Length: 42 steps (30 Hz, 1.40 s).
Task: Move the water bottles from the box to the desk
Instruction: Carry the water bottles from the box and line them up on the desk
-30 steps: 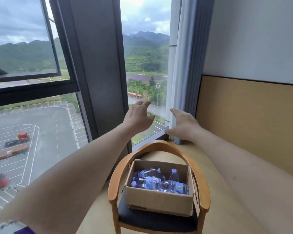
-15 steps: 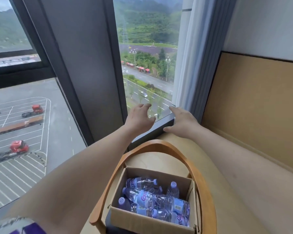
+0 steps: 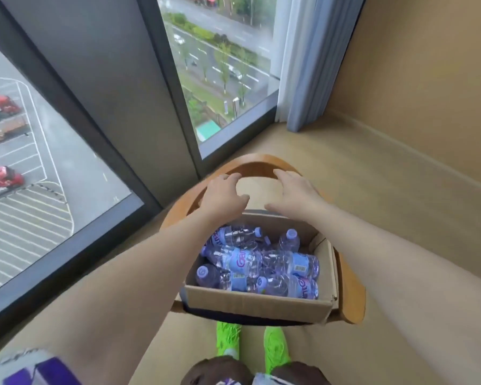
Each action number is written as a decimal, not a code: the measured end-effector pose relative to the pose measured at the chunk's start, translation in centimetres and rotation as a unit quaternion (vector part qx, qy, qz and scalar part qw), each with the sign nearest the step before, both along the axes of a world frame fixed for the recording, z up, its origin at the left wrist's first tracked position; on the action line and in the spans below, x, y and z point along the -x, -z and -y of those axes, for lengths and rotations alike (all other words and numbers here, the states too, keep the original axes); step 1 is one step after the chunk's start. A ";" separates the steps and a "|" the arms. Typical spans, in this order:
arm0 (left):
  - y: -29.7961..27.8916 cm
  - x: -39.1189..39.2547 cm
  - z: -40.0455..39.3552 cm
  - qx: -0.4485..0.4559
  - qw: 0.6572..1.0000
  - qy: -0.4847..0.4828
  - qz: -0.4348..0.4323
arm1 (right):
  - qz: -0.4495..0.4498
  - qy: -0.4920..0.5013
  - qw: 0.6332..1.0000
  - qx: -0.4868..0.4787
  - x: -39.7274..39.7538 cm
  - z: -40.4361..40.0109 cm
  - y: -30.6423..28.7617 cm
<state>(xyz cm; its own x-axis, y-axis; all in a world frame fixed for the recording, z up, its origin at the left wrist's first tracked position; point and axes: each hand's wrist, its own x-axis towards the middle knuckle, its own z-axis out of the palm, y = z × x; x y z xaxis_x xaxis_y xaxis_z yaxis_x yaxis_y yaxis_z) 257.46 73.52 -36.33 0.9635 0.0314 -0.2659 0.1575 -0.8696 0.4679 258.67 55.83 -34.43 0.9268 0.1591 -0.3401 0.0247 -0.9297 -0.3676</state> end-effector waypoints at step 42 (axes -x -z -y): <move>23.3 3.2 2.3 0.303 0.687 -0.573 -0.330 | -0.097 -0.092 0.965 0.226 5.9 -0.3 25.0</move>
